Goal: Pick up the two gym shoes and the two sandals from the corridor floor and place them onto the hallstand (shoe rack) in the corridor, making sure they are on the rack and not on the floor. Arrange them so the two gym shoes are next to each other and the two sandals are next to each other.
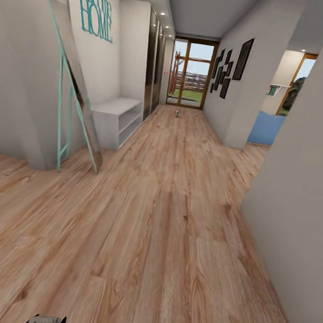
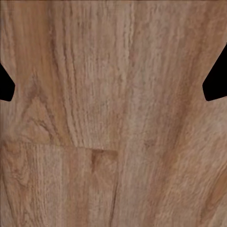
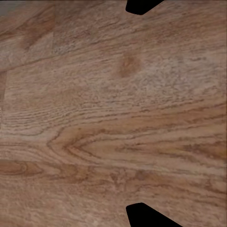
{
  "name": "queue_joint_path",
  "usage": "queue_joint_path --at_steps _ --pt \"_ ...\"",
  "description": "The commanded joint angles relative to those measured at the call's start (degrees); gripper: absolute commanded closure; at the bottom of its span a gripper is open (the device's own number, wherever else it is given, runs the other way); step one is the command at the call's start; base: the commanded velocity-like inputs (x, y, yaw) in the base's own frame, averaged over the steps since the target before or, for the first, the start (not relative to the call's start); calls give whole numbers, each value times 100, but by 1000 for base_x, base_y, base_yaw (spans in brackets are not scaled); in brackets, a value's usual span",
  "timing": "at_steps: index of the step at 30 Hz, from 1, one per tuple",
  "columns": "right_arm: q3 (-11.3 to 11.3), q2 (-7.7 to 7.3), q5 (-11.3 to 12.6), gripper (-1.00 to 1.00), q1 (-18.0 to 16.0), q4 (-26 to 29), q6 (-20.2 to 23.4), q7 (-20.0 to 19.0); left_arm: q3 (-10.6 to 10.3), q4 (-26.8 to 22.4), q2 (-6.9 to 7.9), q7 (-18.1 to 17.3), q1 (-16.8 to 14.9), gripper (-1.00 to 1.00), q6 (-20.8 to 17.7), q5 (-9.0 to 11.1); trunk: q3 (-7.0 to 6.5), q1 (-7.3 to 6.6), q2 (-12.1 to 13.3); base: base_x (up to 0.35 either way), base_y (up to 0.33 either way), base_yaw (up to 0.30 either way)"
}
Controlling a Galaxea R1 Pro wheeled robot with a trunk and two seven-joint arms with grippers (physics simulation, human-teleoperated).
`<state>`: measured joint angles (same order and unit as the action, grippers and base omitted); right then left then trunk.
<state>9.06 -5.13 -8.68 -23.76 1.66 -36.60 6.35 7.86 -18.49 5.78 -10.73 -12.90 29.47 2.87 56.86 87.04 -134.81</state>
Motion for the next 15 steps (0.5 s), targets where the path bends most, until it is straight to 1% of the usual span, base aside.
queue_joint_path --at_steps 1,6,10,14,15 --pt "34 1 -62 -100 -5 -8 -14 28 31 5 1 -34 0 -100 8 28 5 2 -2 338 0 -281" --pt "34 3 -63 -100 -5 -11 -14 20 29 9 19 71 12 -100 63 23 5 2 -2 330 0 -281" --pt "34 3 -64 -100 -5 -12 -14 17 19 11 20 112 22 -100 208 18 5 2 -2 322 0 -281" --pt "34 3 -64 -100 -5 -4 -14 16 -1 15 -5 121 61 -100 292 -1 5 2 -2 319 0 -281" --pt "34 3 -64 -100 -5 -5 -14 16 -4 23 -43 127 91 -100 315 -59 5 2 -2 328 0 -171"
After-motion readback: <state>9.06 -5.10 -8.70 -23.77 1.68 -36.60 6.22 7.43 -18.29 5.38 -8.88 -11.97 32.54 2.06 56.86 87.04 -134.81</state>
